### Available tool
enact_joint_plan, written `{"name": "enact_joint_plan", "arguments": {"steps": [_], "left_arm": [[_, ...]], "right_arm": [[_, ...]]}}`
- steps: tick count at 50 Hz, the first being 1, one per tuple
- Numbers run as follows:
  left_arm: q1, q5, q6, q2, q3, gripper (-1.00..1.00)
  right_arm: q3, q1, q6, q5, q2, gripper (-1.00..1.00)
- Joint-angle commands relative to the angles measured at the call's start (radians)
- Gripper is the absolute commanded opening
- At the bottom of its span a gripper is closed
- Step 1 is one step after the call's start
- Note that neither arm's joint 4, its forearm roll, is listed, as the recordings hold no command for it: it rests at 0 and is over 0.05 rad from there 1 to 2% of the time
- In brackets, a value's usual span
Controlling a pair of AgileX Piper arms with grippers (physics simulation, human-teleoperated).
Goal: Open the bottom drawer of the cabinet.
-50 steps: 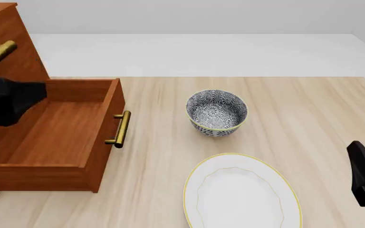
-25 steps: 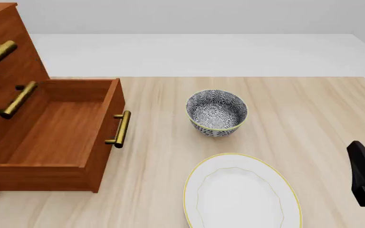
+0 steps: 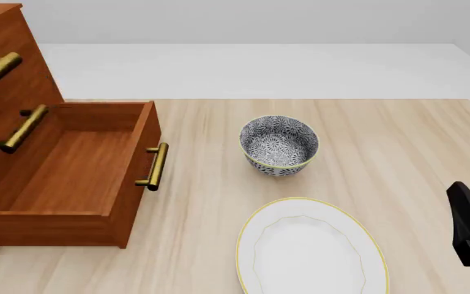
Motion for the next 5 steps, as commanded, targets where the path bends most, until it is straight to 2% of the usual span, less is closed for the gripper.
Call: {"name": "enact_joint_plan", "arguments": {"steps": [1,2,5], "left_arm": [[0.037,0.338,0.053,-0.010,-0.457,1.00],[0.026,0.338,0.095,-0.010,-0.454,1.00],[0.031,0.338,0.083,-0.010,-0.456,1.00]], "right_arm": [[0.000,0.000,0.000,0.000,0.000,1.00],[0.000,0.000,0.000,0.000,0.001,1.00],[0.000,0.000,0.000,0.000,0.001,1.00]]}}
